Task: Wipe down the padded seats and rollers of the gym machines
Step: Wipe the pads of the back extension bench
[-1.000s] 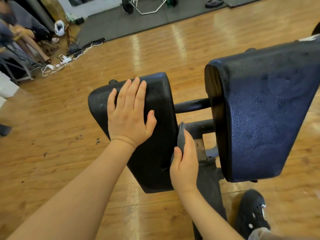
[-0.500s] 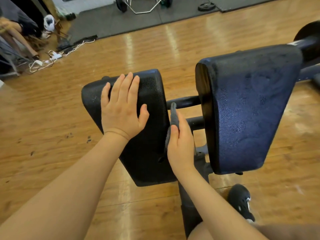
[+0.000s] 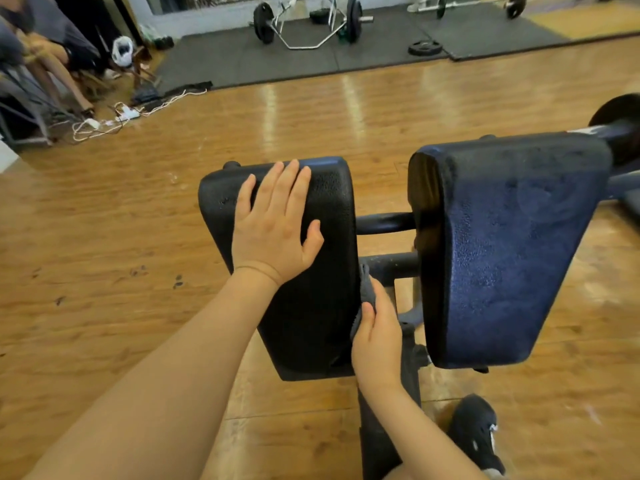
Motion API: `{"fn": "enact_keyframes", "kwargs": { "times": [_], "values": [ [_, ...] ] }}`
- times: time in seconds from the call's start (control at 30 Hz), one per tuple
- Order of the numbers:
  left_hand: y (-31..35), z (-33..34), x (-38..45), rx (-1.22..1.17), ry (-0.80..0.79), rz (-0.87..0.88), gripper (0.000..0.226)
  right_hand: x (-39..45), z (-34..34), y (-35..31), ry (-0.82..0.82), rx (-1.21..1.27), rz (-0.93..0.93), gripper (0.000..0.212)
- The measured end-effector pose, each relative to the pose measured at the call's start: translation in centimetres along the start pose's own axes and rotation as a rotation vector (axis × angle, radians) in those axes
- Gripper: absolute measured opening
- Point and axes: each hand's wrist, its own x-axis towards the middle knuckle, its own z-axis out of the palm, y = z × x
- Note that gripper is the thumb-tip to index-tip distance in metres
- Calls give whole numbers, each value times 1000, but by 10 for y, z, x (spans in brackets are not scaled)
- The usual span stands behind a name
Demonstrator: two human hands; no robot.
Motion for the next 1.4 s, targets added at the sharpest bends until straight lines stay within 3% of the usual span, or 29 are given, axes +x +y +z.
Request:
{"fn": "enact_keyframes", "kwargs": {
  "times": [0.13,0.3,0.43,0.5,0.57,0.67,0.83,0.93,1.07,1.17,1.23,1.4],
  "values": [
    [-1,-3,0,-29,-18,5,63,26,-6,-31,81,-22,-118,36],
    [-6,-16,-1,-194,-53,-9,63,75,-2,-105,18,-29,-394,41],
    [-33,-22,-21,-295,42,-275,69,115,29,-160,-193,-256,-621,36],
    [-46,-20,-36,-351,5,-446,82,128,55,-179,-418,-425,-594,33],
    [-52,-16,-48,-445,-97,-516,94,128,80,-191,-585,-765,-548,22],
    [-49,-8,-60,-643,-166,-572,100,120,89,-190,-525,-961,-645,17],
    [-37,0,-64,-825,-125,-673,94,107,71,-160,-469,-819,-998,45],
    [-37,4,-65,-874,-104,-674,93,98,56,-140,-511,-904,-1170,60],
    [-37,8,-68,-924,-84,-697,90,107,50,-149,-625,-863,-1194,52],
    [-36,8,-67,-956,-86,-716,91,117,76,-178,-510,-743,-952,39],
    [-33,8,-68,-964,-90,-723,90,120,94,-184,-506,-806,-834,35],
    [-31,10,-69,-1037,-78,-745,97,105,89,-166,-458,-778,-1011,37]
  ]
}}
